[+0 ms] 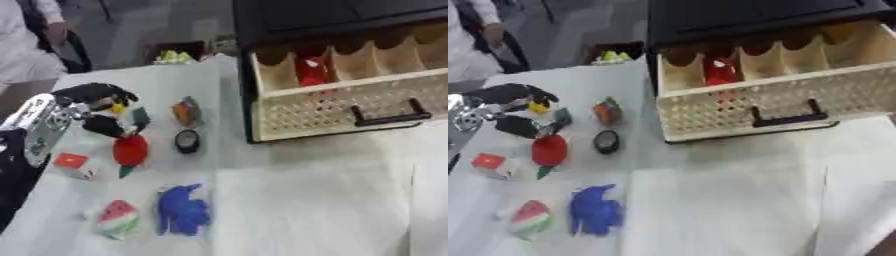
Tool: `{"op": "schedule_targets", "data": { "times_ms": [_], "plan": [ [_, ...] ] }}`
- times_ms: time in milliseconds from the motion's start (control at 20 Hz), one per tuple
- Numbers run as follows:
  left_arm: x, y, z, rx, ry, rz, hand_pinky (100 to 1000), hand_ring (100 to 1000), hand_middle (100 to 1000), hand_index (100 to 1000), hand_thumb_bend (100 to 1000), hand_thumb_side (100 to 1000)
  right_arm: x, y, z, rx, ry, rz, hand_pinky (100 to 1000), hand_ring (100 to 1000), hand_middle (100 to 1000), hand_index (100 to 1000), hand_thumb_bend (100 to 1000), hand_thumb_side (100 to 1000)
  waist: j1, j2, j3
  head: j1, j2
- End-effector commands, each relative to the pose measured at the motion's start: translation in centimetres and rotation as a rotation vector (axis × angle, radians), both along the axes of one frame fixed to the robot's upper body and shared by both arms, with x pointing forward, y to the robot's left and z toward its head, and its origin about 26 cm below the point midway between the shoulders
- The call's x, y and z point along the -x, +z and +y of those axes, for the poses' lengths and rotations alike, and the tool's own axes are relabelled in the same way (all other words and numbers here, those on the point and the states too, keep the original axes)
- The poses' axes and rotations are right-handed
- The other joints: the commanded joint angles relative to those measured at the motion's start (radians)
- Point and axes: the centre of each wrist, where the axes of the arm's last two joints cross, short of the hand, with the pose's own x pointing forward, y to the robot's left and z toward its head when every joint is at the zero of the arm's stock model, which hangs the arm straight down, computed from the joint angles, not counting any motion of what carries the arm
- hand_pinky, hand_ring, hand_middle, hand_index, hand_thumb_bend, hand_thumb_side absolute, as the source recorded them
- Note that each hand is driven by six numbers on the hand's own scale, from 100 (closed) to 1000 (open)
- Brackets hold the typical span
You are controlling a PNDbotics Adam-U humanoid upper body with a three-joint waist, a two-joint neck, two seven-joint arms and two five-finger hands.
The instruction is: Pick up objects from table and place into drawer.
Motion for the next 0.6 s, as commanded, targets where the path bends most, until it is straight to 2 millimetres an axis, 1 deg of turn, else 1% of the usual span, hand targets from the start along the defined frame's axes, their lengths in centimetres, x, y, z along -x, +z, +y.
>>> {"op": "schedule_targets", "data": {
  "times_ms": [50,200,350,450,600],
  "plan": [
    [0.2,2.3,1.1,0.033,0.006,-0.022,672,838,755,922,267,767,0.5,0.8,-0.2,0.004,-0.008,-0.03,343,487,462,769,211,653,-0.012,-0.015,-0.003,-0.003,-0.006],
    [0.4,2.8,1.3,0.05,-0.006,-0.011,669,837,755,917,239,771,0.5,0.7,-0.2,-0.006,-0.011,-0.029,341,486,461,769,216,655,-0.02,-0.011,-0.009,-0.048,0.007],
    [0.5,3.4,1.3,0.056,-0.019,-0.008,668,837,757,915,214,774,0.5,0.6,-0.4,-0.012,-0.018,-0.03,341,486,461,769,222,657,-0.029,-0.008,-0.014,-0.081,0.002],
    [0.6,3.6,1.2,0.055,-0.027,-0.007,669,838,760,918,209,775,0.5,0.5,-0.4,-0.015,-0.019,-0.031,340,486,461,769,223,658,-0.034,-0.008,-0.016,-0.096,-0.002],
    [0.6,3.8,1.2,0.048,-0.033,-0.005,670,839,763,922,211,773,0.5,0.4,-0.4,-0.021,-0.021,-0.029,340,485,461,769,224,658,-0.041,-0.008,-0.019,-0.101,-0.005]
  ]
}}
